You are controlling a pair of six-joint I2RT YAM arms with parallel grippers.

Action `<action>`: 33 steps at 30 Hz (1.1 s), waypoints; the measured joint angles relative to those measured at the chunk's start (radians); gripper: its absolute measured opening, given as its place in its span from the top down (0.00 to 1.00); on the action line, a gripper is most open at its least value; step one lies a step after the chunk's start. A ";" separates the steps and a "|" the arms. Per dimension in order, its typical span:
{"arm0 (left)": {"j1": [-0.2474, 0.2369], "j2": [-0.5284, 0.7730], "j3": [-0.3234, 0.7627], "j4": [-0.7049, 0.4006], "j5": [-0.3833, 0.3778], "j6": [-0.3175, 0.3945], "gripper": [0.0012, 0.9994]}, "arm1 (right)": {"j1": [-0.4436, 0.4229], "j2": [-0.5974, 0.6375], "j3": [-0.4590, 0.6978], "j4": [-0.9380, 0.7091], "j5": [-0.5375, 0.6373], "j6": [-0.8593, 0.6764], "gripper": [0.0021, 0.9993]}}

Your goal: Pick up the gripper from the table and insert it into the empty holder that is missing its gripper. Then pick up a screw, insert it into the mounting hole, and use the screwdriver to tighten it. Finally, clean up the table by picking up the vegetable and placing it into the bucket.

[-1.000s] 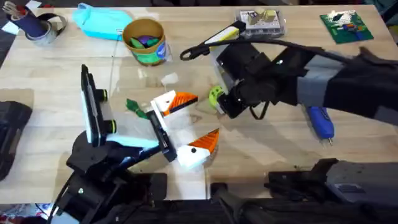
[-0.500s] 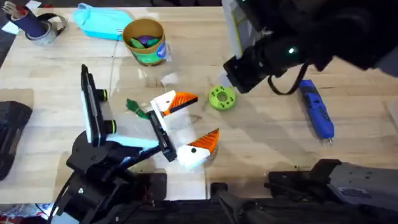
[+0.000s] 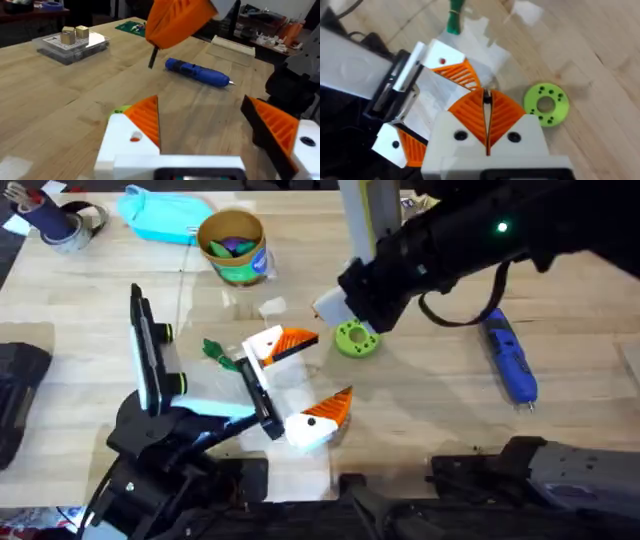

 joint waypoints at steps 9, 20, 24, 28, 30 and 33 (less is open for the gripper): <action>0.000 0.000 0.000 0.000 0.000 0.000 0.01 | 0.073 0.040 0.002 0.100 -0.030 -0.024 1.00; 0.000 0.000 0.000 0.000 0.000 0.000 0.01 | 0.141 0.087 0.002 0.105 -0.036 -0.040 1.00; 0.000 0.000 0.000 0.000 0.000 0.000 0.01 | 0.141 0.087 0.002 0.127 -0.036 -0.048 1.00; 0.000 0.000 0.000 0.000 0.000 0.000 0.01 | 0.141 0.087 0.002 0.139 -0.036 -0.051 1.00; 0.000 0.000 0.000 0.000 0.000 0.000 0.01 | 0.141 0.091 0.002 0.139 -0.036 -0.051 1.00; 0.000 0.000 0.000 0.000 0.000 0.000 0.01 | 0.141 0.108 0.002 0.138 -0.036 -0.051 1.00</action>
